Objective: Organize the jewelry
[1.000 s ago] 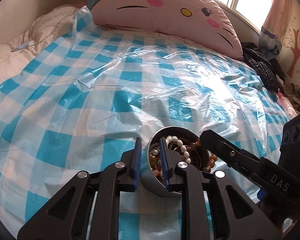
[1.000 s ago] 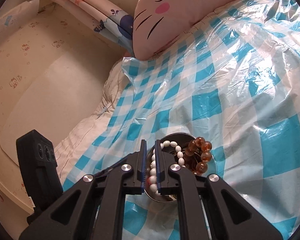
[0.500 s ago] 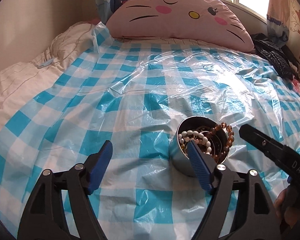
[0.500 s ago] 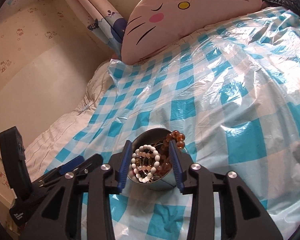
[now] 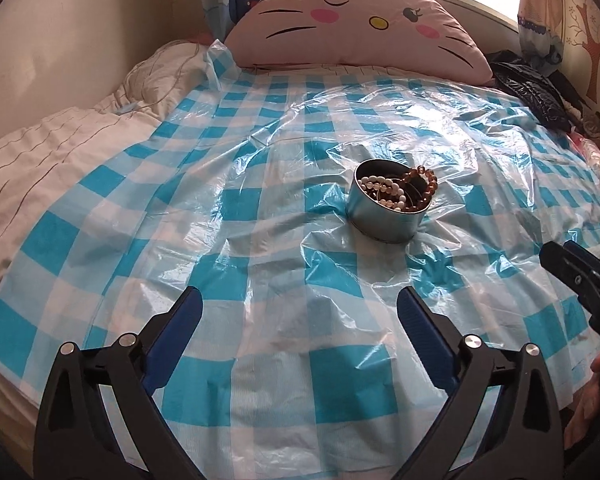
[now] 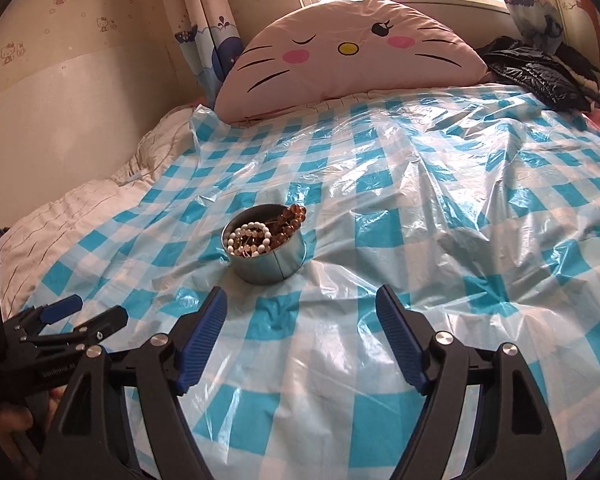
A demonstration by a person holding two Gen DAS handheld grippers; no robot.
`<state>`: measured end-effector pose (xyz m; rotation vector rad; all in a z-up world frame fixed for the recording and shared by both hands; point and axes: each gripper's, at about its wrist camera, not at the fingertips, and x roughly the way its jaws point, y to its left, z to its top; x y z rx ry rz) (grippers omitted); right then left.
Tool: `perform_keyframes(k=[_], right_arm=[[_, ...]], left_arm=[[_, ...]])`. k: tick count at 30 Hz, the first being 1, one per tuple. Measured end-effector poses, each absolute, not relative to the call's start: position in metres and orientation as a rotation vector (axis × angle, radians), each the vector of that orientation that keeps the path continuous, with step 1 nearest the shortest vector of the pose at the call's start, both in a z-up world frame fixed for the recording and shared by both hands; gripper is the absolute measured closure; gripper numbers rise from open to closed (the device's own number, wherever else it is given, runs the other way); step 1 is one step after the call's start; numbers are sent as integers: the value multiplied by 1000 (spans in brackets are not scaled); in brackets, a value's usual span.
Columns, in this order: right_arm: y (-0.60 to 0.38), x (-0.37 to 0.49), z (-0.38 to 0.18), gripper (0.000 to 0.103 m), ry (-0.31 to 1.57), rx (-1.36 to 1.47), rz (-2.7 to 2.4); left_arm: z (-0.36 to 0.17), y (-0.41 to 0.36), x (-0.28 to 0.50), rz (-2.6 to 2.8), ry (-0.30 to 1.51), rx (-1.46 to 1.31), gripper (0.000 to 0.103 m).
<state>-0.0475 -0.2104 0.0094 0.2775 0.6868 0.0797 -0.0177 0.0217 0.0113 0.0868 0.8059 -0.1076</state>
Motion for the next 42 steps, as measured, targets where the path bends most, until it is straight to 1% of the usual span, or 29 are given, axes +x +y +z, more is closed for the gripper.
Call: perform_keyframes(k=[3, 5, 8, 12, 18, 42], right_arm=[[-207, -65, 11, 21, 686, 258, 50], [-205, -71, 10, 13, 685, 245, 18], [-204, -79, 13, 7, 654, 227, -24], [-210, -86, 16, 7, 613, 247, -53], [-216, -86, 15, 7, 624, 266, -79], [-209, -86, 15, 7, 624, 229, -87]], left_arm=[[5, 18, -30, -130, 804, 86, 7], [3, 13, -33, -129, 811, 93, 7], [5, 7, -40, -131, 769, 104, 7], [8, 4, -45, -123, 743, 123, 7], [11, 11, -46, -139, 736, 79, 7], [11, 2, -50, -129, 732, 115, 7]])
